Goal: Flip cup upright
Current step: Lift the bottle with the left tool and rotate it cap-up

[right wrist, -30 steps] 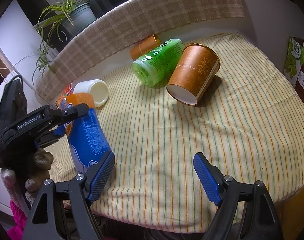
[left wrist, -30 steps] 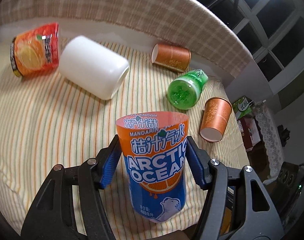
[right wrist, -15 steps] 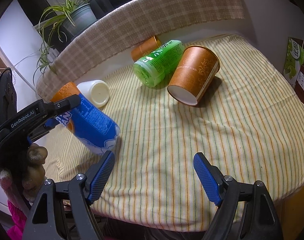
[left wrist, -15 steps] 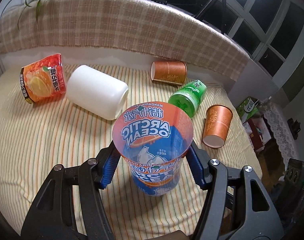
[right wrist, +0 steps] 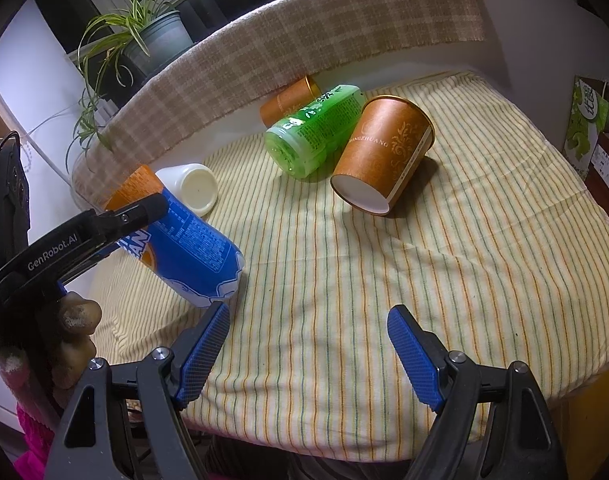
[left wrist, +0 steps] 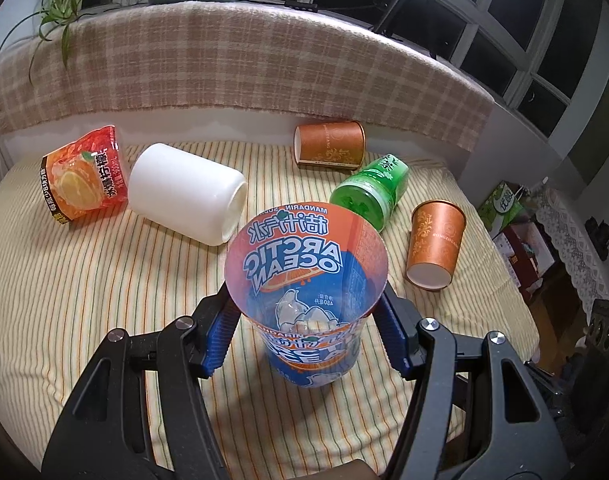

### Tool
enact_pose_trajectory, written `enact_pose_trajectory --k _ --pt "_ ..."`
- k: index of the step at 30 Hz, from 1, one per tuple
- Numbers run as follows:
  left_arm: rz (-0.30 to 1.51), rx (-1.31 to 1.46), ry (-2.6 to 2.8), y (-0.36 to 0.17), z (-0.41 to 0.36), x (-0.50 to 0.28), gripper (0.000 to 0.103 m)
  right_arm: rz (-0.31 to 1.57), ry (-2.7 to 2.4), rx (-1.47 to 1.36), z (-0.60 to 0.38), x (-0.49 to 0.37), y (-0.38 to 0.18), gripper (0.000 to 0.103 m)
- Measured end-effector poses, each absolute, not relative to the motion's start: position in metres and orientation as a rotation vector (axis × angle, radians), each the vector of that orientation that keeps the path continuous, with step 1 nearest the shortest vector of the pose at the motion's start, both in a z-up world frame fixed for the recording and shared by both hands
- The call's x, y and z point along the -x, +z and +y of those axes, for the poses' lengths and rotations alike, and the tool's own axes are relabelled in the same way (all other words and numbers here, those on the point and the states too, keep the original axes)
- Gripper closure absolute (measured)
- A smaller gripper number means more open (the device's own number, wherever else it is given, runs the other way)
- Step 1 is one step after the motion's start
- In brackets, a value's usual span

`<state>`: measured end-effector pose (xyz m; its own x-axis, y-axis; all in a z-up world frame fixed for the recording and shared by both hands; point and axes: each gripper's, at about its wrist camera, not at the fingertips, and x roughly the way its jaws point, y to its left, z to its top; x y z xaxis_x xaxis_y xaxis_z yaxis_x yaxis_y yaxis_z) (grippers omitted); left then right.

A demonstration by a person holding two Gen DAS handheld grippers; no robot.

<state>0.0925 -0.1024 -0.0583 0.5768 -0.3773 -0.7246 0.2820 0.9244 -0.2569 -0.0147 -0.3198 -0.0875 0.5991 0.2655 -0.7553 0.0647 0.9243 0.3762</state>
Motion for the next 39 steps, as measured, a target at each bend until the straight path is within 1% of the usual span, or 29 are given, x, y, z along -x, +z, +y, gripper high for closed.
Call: enact_pose_trajectory --k 21,25,27,30,36,38,39 --pt "0.887 0.1 -0.449 -0.059 -0.113 -0.081 0.037 0.914 0.113 -0.374 -0.318 0.016 -0.081 0.02" --pt "0.891 0.101 -0.468 -0.06 -0.114 -0.077 0.032 0.913 0.112 -0.372 -0.317 0.017 -0.08 0.02" --pt "0.894 0.1 -0.478 -0.06 -0.115 -0.076 0.031 0.912 0.111 -0.369 -0.317 0.017 -0.079 0.02" --pt "0.9 0.108 -0.491 -0.06 -0.113 -0.074 0.025 0.909 0.109 -0.365 -0.316 0.017 -0.078 0.02" --pt "0.914 0.117 -0.501 -0.061 -0.108 -0.069 0.022 0.896 0.104 -0.349 -0.315 0.019 -0.074 0.02" --pt "0.917 0.118 -0.496 -0.062 -0.104 -0.068 0.018 0.892 0.103 -0.342 -0.313 0.02 -0.073 0.02" --pt "0.916 0.12 -0.493 -0.063 -0.101 -0.067 0.017 0.89 0.103 -0.341 -0.312 0.02 -0.073 0.02"
